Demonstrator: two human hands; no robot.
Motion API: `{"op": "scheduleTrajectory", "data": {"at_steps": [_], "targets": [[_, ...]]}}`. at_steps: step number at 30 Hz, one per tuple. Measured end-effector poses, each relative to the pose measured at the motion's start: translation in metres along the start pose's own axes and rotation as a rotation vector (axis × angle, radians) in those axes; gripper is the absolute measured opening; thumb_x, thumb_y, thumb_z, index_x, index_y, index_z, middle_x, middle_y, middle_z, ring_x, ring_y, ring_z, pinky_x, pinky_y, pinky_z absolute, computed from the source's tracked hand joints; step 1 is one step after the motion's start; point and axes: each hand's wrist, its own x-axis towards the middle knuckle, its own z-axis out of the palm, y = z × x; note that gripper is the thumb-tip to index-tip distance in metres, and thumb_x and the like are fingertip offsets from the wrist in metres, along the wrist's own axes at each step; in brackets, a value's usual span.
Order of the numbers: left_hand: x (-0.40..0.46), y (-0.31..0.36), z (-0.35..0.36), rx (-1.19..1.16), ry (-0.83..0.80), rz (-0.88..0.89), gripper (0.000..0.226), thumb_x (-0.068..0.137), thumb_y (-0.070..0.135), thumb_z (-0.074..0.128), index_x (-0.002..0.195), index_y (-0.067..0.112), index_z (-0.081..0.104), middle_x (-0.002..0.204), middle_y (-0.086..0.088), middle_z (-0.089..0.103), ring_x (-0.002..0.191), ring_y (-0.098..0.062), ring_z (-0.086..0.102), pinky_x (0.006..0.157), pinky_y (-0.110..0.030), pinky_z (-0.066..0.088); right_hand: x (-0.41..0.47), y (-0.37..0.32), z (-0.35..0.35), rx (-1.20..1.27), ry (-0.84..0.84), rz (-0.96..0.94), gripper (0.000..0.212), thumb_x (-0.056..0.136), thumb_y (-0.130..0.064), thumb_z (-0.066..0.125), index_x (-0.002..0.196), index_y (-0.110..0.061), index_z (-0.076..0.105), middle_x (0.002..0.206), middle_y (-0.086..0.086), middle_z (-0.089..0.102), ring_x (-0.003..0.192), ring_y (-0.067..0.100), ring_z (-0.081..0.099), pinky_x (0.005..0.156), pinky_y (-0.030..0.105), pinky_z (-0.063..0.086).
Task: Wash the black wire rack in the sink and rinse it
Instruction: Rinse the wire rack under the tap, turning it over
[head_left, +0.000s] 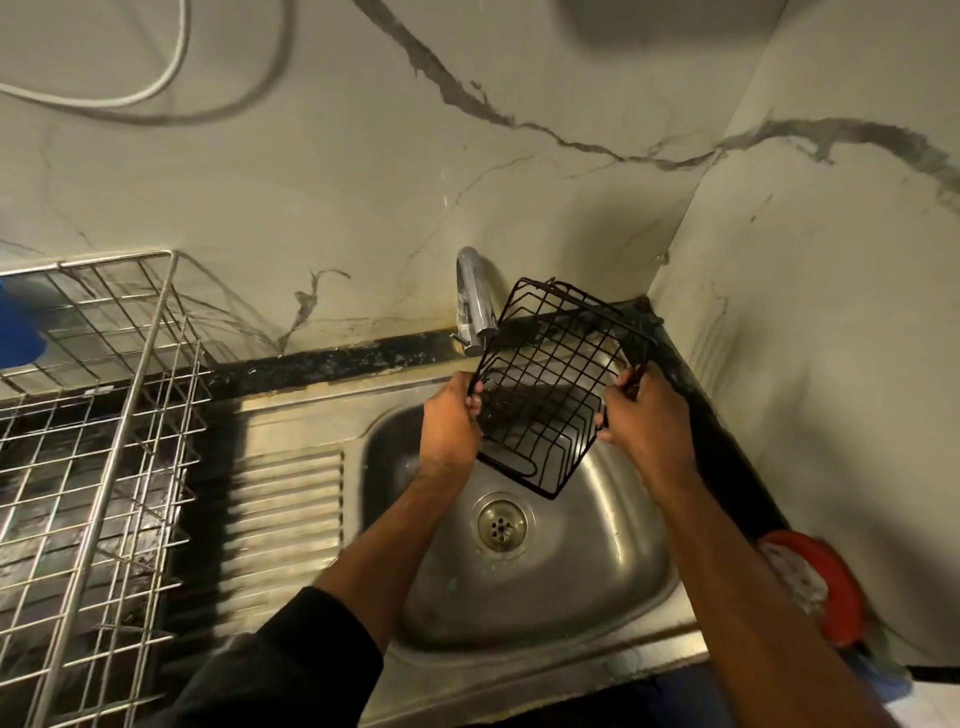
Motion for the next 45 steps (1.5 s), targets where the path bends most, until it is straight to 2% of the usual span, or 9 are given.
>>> {"op": "scheduleTrajectory", "data": {"at_steps": [5,10,19,22,29,33,37,41,45], "targets": [[0.007,-0.004,0.003,-0.142,-0.016,-0.033,0.031,0.098,-0.002,0.052,0.122,0.014,0.064,0.107,-0.003,0.069,0.092,-0.014,0.064,0.090,-0.041,0.060,0.001,0.000,-0.015,-0.056,-0.043,-0.082,0.034,0.091,-0.055,0.061,0.096,-0.022,0.062,0.089,0.000,0.072,0.078,0.016,0.074,0.076,0.043,0.062],[0.009,0.001,0.001,-0.124,-0.024,-0.002,0.029,0.099,-0.007,0.049,0.117,0.007,0.067,0.095,0.005,0.067,0.082,-0.004,0.061,0.073,-0.007,0.052,-0.009,-0.010,-0.026,0.458,-0.238,0.140,0.024,0.093,-0.042,0.065,0.111,-0.025,0.063,0.113,-0.001,0.068,0.091,0.023,0.075,0.082,0.041,0.058],[0.004,0.018,0.002,-0.252,-0.082,-0.057,0.035,0.104,-0.001,0.046,0.125,0.021,0.063,0.091,0.007,0.070,0.080,-0.004,0.067,0.064,-0.008,0.052,-0.023,-0.037,-0.032,0.970,-0.371,0.315,0.033,0.099,-0.050,0.050,0.088,-0.021,0.060,0.089,0.004,0.057,0.094,0.026,0.069,0.097,0.056,0.049],[0.006,0.015,-0.002,-0.275,-0.066,-0.086,0.028,0.104,0.002,0.048,0.120,0.015,0.068,0.094,0.001,0.073,0.084,-0.011,0.072,0.073,-0.019,0.060,-0.025,-0.042,-0.027,1.117,-0.396,0.365,0.034,0.100,-0.049,0.049,0.080,-0.022,0.058,0.076,-0.001,0.054,0.077,0.016,0.060,0.098,0.050,0.048],[0.003,-0.004,-0.012,-0.153,0.013,-0.196,0.025,0.104,0.033,0.054,0.106,0.015,0.072,0.095,-0.001,0.074,0.090,-0.016,0.069,0.069,-0.017,0.047,-0.026,-0.041,-0.012,1.395,-0.326,0.411,0.036,0.099,-0.046,0.051,0.073,-0.022,0.055,0.069,-0.005,0.047,0.060,0.009,0.046,0.078,0.031,0.042],[-0.009,-0.010,-0.010,-0.523,0.044,-0.413,0.025,0.104,0.036,0.052,0.112,0.017,0.067,0.103,-0.004,0.076,0.097,-0.020,0.073,0.089,-0.043,0.060,-0.027,-0.038,-0.008,1.467,-0.280,0.396,0.038,0.100,-0.047,0.049,0.071,-0.023,0.054,0.067,-0.007,0.046,0.057,0.008,0.045,0.074,0.030,0.042],[-0.018,0.002,-0.011,-0.853,0.018,-0.497,0.027,0.107,0.029,0.048,0.117,0.013,0.066,0.106,-0.006,0.078,0.095,-0.017,0.074,0.078,-0.034,0.057,-0.030,-0.033,-0.007,1.527,-0.260,0.366,0.039,0.102,-0.044,0.047,0.070,-0.023,0.054,0.066,-0.007,0.046,0.056,0.008,0.043,0.071,0.028,0.041],[-0.017,0.009,-0.011,-0.896,-0.037,-0.498,0.031,0.110,0.029,0.040,0.114,0.020,0.069,0.116,-0.004,0.076,0.104,-0.015,0.071,0.090,-0.034,0.055,-0.030,-0.027,-0.012,1.581,-0.227,0.358,0.040,0.102,-0.045,0.043,0.071,-0.022,0.052,0.068,-0.007,0.042,0.057,0.007,0.041,0.070,0.027,0.041],[-0.017,0.017,-0.009,-0.906,-0.037,-0.489,0.031,0.110,0.027,0.040,0.114,0.017,0.069,0.118,-0.011,0.074,0.100,-0.018,0.071,0.082,-0.031,0.056,-0.030,-0.021,-0.018,1.587,-0.209,0.332,0.041,0.103,-0.045,0.040,0.071,-0.022,0.051,0.068,-0.007,0.039,0.059,0.008,0.038,0.068,0.026,0.040]]}}
